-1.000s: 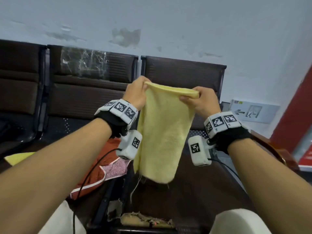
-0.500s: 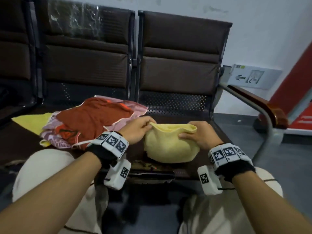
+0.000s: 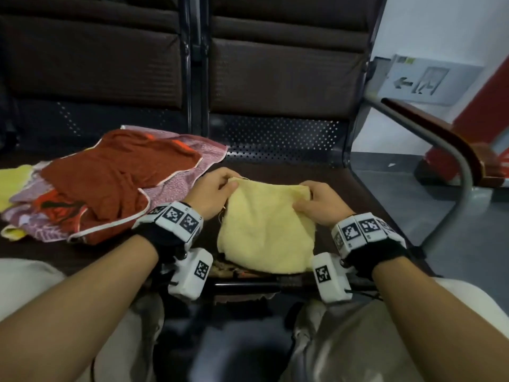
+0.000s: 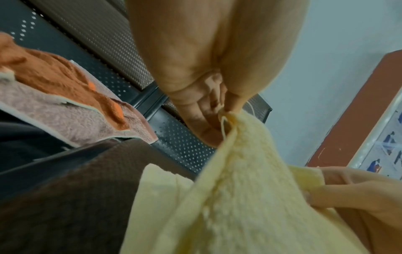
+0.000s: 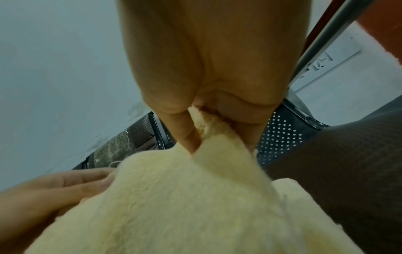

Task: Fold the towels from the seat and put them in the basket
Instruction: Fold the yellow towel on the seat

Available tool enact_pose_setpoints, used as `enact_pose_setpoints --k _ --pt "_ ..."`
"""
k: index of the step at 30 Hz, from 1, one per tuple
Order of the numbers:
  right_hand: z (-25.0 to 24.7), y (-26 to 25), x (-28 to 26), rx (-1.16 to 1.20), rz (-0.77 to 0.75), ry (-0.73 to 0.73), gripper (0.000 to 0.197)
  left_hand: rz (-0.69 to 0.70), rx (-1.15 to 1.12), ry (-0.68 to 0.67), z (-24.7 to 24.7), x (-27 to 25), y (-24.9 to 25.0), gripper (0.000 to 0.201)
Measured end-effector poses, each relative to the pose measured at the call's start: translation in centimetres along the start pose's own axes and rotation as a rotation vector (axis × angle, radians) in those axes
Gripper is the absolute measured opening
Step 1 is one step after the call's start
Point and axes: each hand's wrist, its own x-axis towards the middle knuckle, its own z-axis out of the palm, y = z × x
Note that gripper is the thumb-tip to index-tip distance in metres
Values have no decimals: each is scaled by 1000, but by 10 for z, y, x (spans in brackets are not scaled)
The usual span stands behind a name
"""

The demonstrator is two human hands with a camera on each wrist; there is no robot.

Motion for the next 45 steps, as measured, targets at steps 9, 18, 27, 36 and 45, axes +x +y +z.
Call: enact_pose_setpoints --k 9,18,27,36,45 --pt "26 27 50 -190 130 23 39 -273 131 -56 35 56 -44 30" --pt "27 19 7 -515 -174 -542 69 -67 249 -128 29 16 -39 33" --pt "24 12 -17 -374 -213 -247 37 109 538 -516 38 -26 -20 57" --pt "26 18 -50 -378 -129 -307 62 25 482 -409 21 -49 2 20" --pt "22 24 -20 44 44 -275 9 -59 482 -493 4 -19 -9 24"
